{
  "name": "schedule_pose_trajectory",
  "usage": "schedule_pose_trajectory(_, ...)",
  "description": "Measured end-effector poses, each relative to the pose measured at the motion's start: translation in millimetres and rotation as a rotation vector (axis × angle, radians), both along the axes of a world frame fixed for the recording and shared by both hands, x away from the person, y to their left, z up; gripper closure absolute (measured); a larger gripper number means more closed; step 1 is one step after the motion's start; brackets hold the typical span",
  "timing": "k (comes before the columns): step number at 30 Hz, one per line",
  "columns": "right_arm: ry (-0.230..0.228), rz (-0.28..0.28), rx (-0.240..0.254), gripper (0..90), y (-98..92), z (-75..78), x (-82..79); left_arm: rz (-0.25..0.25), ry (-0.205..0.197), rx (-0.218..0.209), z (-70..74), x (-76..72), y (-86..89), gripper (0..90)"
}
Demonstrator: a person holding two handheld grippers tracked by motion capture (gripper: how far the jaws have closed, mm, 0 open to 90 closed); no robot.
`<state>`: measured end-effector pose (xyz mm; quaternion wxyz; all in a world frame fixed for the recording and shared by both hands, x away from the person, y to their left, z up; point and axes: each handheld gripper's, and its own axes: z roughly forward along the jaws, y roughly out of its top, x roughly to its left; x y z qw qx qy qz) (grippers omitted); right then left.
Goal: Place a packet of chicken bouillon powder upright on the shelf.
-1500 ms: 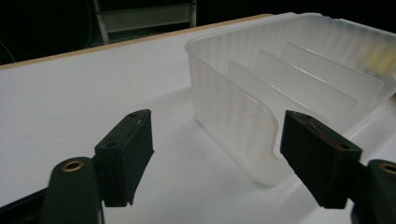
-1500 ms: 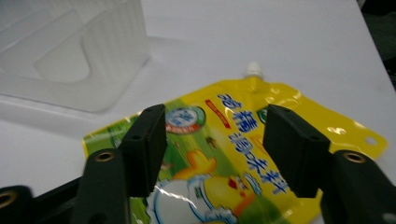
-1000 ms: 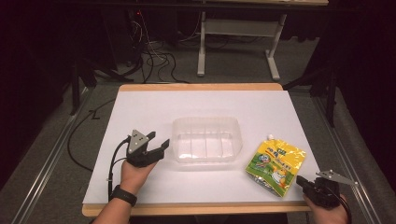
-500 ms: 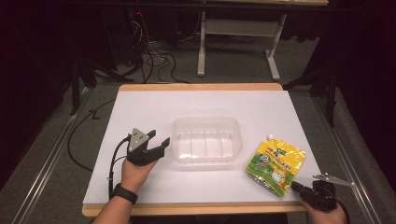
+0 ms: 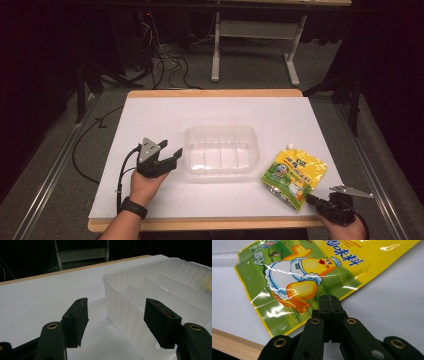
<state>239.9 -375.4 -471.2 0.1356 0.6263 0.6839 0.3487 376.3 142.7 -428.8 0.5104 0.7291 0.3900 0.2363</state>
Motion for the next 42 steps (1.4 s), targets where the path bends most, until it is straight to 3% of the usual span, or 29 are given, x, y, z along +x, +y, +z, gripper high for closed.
schedule_pose_trajectory(8, -0.001, 0.054, -0.024, 90.0, 13.4, 0.5, 6.1, 0.001, 0.000, 0.006, -0.5, -0.8, 0.9, 36.9)
schedule_pose_trajectory(12, -0.026, 0.060, -0.043, 90.0, 14.2, 4.2, 5.9, 0.005, 0.003, 0.013, -0.9, -1.3, 3.0, 38.0)
schedule_pose_trajectory(18, -0.099, 0.010, -0.039, 87.3, 7.6, 14.0, 7.9, 0.006, 0.007, 0.010, -2.3, -2.1, 7.1, 40.7)
schedule_pose_trajectory(29, -0.212, -0.074, -0.022, 70.8, -8.5, 20.1, 35.5, 0.000, 0.033, 0.055, -10.2, -7.5, 10.0, 48.6)
schedule_pose_trajectory(42, -0.228, -0.194, 0.016, 56.2, -38.2, 17.2, 63.1, 0.038, 0.036, 0.056, -10.9, -25.4, 34.5, 46.1)
